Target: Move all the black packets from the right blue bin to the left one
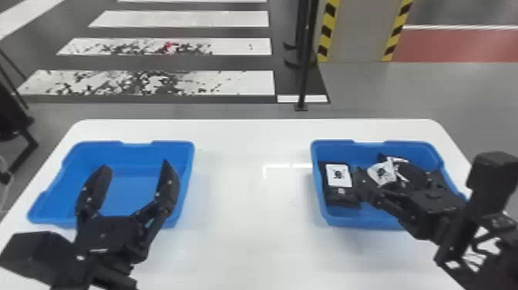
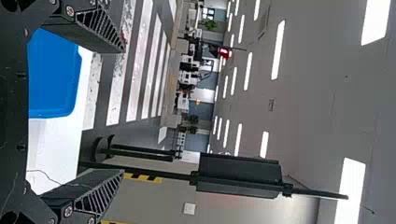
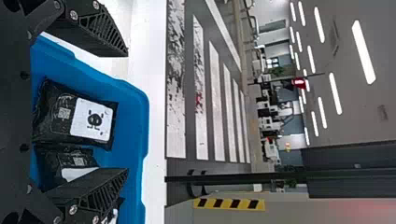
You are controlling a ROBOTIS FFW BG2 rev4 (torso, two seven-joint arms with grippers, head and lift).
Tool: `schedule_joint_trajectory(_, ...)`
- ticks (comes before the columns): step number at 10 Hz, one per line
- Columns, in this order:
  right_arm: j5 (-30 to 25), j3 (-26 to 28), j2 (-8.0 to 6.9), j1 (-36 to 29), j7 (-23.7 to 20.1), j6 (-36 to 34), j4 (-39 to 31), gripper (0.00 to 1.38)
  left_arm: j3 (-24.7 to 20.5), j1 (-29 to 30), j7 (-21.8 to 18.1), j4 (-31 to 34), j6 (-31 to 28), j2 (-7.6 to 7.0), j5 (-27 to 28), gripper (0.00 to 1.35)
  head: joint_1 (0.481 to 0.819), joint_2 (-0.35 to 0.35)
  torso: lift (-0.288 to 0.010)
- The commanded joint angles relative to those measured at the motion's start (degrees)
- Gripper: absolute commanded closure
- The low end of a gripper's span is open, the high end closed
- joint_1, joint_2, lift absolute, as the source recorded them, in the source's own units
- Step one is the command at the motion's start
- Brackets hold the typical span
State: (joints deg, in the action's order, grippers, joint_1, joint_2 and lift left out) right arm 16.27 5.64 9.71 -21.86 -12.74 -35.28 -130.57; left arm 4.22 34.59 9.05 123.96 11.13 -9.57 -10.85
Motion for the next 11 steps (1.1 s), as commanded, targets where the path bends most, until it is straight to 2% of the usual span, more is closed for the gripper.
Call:
schedule_joint_trajectory(1, -0.3, -1.4, 0.31, 4.1, 0.1, -5.1, 2.8, 0.16, -0.1, 0.0, 0.0, -0.1, 0.1, 0.08, -0.4, 0.14, 0.695, 0.03, -0.168)
schedule_joint_trajectory(2, 0.3, -1.5, 0.31, 6.1, 0.1, -7.8, 5.6, 0.16, -0.1, -0.1, 0.0, -0.1, 0.0, 0.08, -0.5, 0.14, 0.695, 0.038, -0.168)
schedule_joint_trajectory(5, -0.4, -2.7, 0.4, 9.9, 0.5, -9.7, 12.1, 0.17, -0.1, -0.1, 0.0, -0.3, 0.0, 0.08, -0.6, 0.14, 0.695, 0.039, -0.168)
schedule_joint_trajectory(11, -0.3, -5.2, 1.1, 15.3, -0.3, -5.9, 22.1, 0.18, -0.1, -0.3, -0.1, -0.7, 0.3, 0.08, -1.0, 0.14, 0.695, 0.044, -0.168)
